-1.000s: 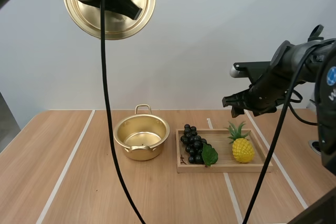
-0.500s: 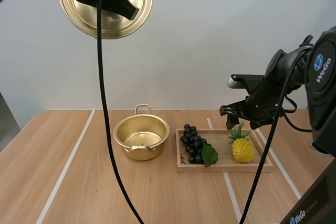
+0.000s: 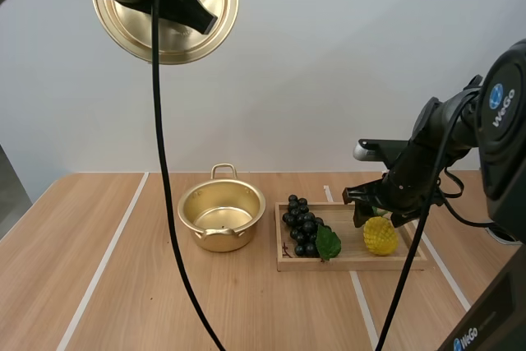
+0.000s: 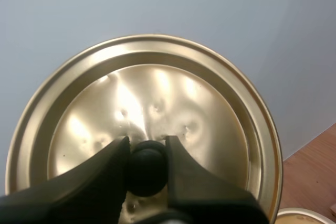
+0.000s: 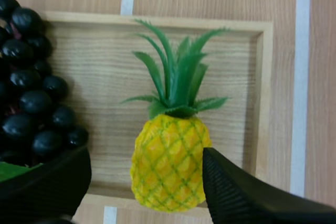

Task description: Open the pot, put the pineapple inside, and close it

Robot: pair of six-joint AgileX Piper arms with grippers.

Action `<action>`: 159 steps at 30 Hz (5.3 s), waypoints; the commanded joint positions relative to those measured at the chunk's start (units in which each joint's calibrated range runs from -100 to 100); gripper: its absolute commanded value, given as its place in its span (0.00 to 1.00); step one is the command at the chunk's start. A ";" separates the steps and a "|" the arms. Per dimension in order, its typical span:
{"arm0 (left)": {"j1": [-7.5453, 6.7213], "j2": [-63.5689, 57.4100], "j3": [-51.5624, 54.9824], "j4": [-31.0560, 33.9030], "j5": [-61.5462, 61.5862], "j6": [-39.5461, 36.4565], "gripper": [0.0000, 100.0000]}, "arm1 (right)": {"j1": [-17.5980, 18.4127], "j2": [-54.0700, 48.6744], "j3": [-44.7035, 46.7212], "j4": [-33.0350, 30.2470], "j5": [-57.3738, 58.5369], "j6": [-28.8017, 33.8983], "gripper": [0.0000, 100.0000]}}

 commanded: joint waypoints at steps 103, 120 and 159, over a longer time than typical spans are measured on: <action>11.22 4.85 -20.00 -19.86 4.26 -0.33 0.00 | 30.26 15.50 -34.77 -4.54 16.89 -1.24 0.00; 11.22 4.85 -20.00 -19.86 8.43 0.74 0.00 | 30.47 22.84 -34.51 -4.64 13.14 -1.34 0.00; 11.22 4.85 -20.00 -19.86 12.06 1.83 0.00 | 30.47 31.90 -34.37 -8.68 10.82 -1.25 0.00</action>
